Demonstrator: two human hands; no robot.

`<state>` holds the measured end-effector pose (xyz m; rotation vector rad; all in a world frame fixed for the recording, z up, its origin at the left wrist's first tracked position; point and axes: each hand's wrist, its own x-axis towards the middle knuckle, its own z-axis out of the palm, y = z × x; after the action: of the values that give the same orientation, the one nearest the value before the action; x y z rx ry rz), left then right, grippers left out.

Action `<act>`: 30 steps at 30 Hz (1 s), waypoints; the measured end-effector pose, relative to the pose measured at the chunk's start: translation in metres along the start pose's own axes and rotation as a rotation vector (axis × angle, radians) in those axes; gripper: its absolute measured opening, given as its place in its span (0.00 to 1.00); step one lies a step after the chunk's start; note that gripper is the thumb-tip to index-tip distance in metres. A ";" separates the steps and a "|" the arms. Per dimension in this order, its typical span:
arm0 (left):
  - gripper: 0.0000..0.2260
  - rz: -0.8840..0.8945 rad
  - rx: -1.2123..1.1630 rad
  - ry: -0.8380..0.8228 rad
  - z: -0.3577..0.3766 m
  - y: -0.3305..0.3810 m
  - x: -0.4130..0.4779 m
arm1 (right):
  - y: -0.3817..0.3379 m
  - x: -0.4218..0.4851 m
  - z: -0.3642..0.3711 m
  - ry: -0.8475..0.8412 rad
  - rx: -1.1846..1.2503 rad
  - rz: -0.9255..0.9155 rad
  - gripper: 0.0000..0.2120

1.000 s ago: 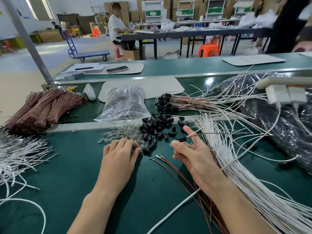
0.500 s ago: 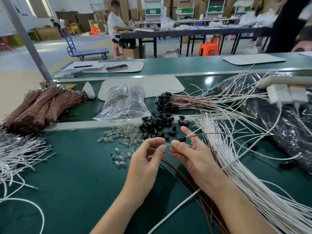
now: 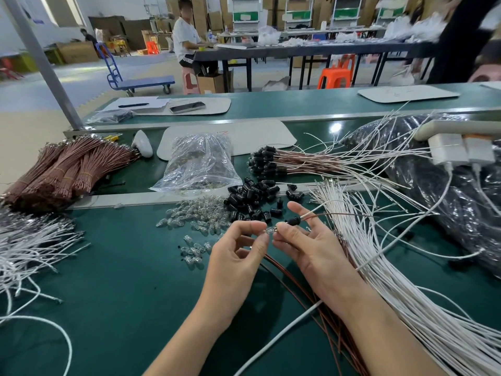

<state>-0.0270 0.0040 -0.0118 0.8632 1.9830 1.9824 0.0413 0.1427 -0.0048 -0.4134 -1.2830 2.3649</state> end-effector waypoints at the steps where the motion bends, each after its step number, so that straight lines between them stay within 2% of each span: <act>1: 0.08 0.000 -0.001 0.005 0.000 0.000 0.000 | 0.000 0.000 0.000 -0.001 0.001 0.000 0.29; 30: 0.05 0.037 0.046 0.013 0.003 -0.001 -0.001 | 0.002 0.001 -0.001 -0.005 -0.013 -0.015 0.26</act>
<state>-0.0249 0.0060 -0.0136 0.9060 2.0424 1.9744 0.0409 0.1428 -0.0069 -0.4011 -1.2993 2.3478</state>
